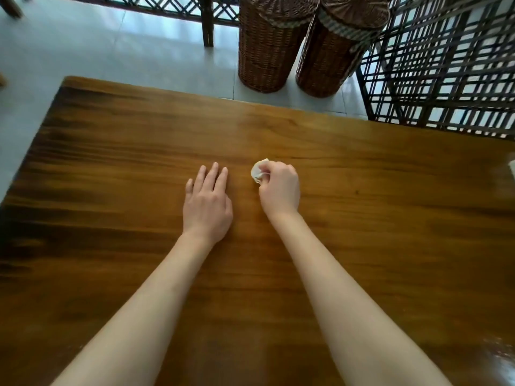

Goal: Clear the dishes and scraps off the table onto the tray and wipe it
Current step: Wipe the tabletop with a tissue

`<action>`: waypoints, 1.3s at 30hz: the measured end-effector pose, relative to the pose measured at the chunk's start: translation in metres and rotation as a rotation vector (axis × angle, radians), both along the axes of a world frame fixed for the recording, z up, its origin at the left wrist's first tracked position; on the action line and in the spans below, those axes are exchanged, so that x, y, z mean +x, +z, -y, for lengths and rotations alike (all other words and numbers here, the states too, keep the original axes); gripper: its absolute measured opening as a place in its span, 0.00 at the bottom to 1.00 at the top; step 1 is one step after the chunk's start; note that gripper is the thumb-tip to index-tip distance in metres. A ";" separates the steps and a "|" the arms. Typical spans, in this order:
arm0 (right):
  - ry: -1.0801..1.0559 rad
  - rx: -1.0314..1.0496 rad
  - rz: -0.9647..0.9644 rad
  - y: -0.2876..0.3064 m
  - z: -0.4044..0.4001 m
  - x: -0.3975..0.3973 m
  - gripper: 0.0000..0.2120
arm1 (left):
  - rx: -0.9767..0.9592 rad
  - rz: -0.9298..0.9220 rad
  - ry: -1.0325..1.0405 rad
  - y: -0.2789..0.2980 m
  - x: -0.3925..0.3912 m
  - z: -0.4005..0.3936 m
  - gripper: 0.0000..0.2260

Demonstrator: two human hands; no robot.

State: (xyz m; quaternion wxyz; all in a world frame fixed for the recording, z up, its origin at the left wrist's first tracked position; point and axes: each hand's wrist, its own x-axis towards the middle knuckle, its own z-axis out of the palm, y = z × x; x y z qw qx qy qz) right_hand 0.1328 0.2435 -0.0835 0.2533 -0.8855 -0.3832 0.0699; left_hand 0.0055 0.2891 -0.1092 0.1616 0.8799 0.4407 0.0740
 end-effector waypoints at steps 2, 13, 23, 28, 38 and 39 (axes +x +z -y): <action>0.134 -0.038 0.014 -0.005 -0.005 0.002 0.14 | 0.016 -0.009 0.014 -0.004 0.001 0.001 0.23; 0.020 -0.065 0.029 -0.008 0.015 0.035 0.12 | 0.019 0.020 0.016 -0.002 0.002 0.002 0.22; 0.124 -0.072 0.003 -0.001 0.066 0.001 0.10 | 0.021 -0.001 0.005 0.002 0.002 0.005 0.22; 0.056 0.036 -0.048 0.021 0.030 -0.008 0.10 | 0.050 0.063 0.093 0.011 -0.044 -0.010 0.21; 0.162 -0.024 -0.119 -0.002 -0.050 -0.079 0.15 | 0.024 -0.043 0.134 0.007 -0.107 -0.046 0.22; 0.210 -0.032 -0.070 -0.003 -0.048 -0.087 0.14 | 0.028 -0.035 0.134 0.006 -0.107 -0.047 0.22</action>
